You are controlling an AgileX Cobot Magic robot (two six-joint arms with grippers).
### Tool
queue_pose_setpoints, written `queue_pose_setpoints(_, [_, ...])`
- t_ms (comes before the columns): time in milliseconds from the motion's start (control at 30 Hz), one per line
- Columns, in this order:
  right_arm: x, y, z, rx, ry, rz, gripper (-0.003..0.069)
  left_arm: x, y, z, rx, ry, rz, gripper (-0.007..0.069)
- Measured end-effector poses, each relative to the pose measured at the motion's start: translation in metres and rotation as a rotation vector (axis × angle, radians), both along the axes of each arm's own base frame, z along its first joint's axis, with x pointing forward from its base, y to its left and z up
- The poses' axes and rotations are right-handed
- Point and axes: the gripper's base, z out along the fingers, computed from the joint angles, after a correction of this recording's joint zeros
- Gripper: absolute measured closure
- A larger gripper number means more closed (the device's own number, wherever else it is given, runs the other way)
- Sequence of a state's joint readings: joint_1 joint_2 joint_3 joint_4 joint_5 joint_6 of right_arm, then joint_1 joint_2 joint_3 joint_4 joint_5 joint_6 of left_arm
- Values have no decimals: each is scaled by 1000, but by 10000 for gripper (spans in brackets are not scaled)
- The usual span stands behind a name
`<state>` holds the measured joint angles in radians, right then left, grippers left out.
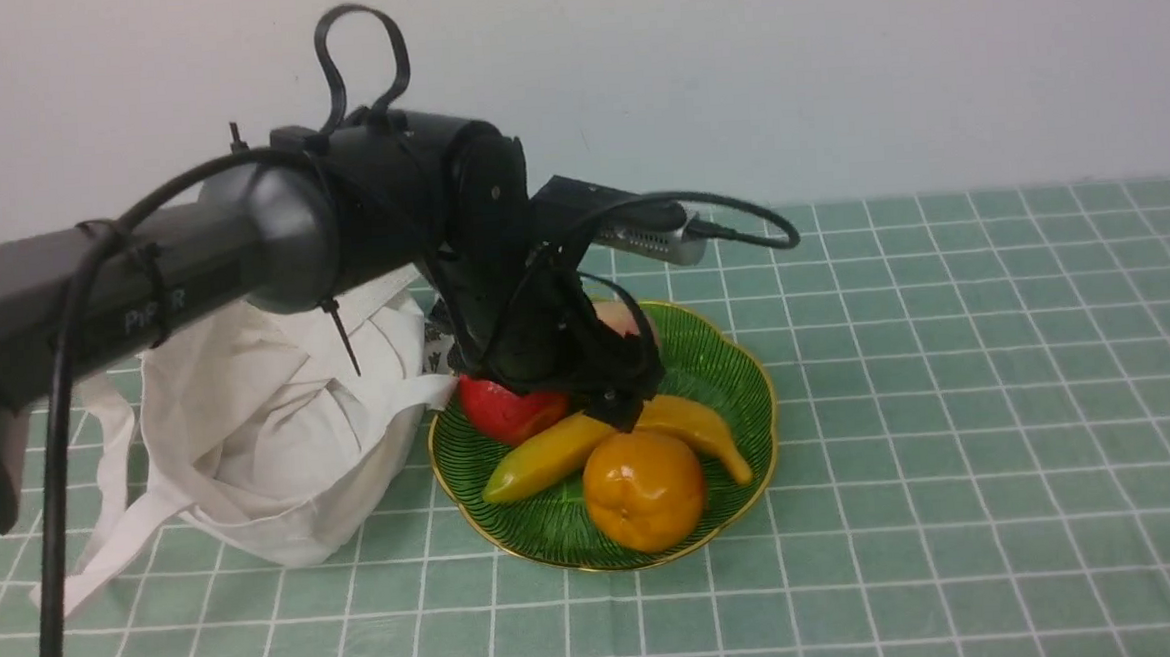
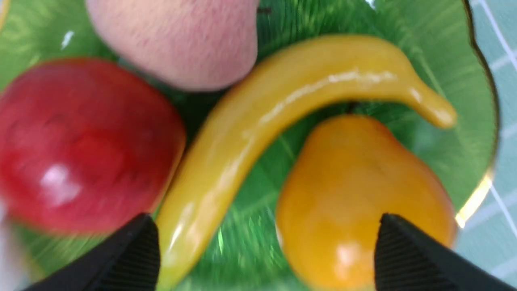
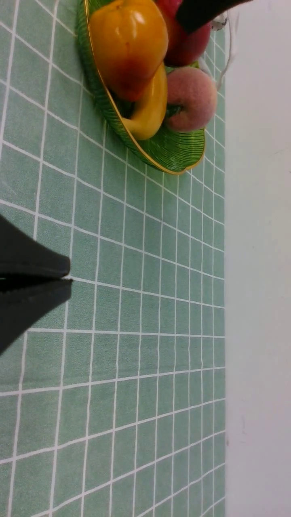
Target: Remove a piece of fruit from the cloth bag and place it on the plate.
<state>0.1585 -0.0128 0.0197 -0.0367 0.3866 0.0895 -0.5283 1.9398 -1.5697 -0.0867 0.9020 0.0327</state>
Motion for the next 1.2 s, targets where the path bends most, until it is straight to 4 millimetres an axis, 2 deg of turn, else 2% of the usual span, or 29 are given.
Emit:
queue_pose_setpoints(67, [0,0,0,0,0,0,674,-2,3,24,24,2,-4,91])
queue_pose_setpoints(100, [0,0,0,0,0,0,674,-7,7,44,45,0,-8,190])
queue_pose_setpoints(133, [0,0,0,0,0,0,674,-8,8,47,53,10,-9,221])
queue_pose_setpoints(167, [0,0,0,0,0,0,674,-14,14,69,68,-1,-15,359])
queue_pose_setpoints(200, [0,0,0,0,0,0,674,-16,15,72,70,-3,-17,395])
queue_pose_setpoints(233, [0,0,0,0,0,0,674,-21,19,86,72,-25,-26,495])
queue_pose_setpoints(267, [0,0,0,0,0,0,674,-25,21,94,69,-38,-33,551])
queue_pose_setpoints(333, [0,0,0,0,0,0,674,-37,29,116,56,-82,-37,611])
queue_pose_setpoints(400, [0,0,0,0,0,0,674,-51,37,136,33,-126,-36,624])
queue_pose_setpoints(467, [0,0,0,0,0,0,674,-60,42,144,21,-140,-41,629])
queue_pose_setpoints(500, [0,0,0,0,0,0,674,-73,49,156,8,-169,-44,632])
queue_pose_setpoints(633, [0,0,0,0,0,0,674,-117,75,171,-15,-206,-45,632])
queue_pose_setpoints(667, [0,0,0,0,0,0,674,-119,76,172,-17,-206,-44,632])
queue_pose_setpoints(700, [0,0,0,0,0,0,674,-138,85,174,-38,-210,-46,632])
queue_pose_setpoints(733, [0,0,0,0,0,0,674,-154,92,167,-65,-201,-50,632])
queue_pose_setpoints(767, [0,0,0,0,0,0,674,-165,96,168,-106,-225,-53,632])
queue_pose_setpoints(833, [0,0,0,0,0,0,674,-193,106,152,-220,-298,-64,632])
queue_pose_setpoints(867, [0,0,0,0,0,0,674,-200,108,153,-258,-340,-66,632])
queue_pose_setpoints(900, [0,0,0,0,0,0,674,-211,114,144,-310,-401,-65,632])
queue_pose_setpoints(1067, [0,0,0,0,0,0,674,-242,132,104,-475,-563,-4,632])
queue_pose_setpoints(1200, [0,0,0,0,0,0,674,-265,145,83,-563,-623,36,632])
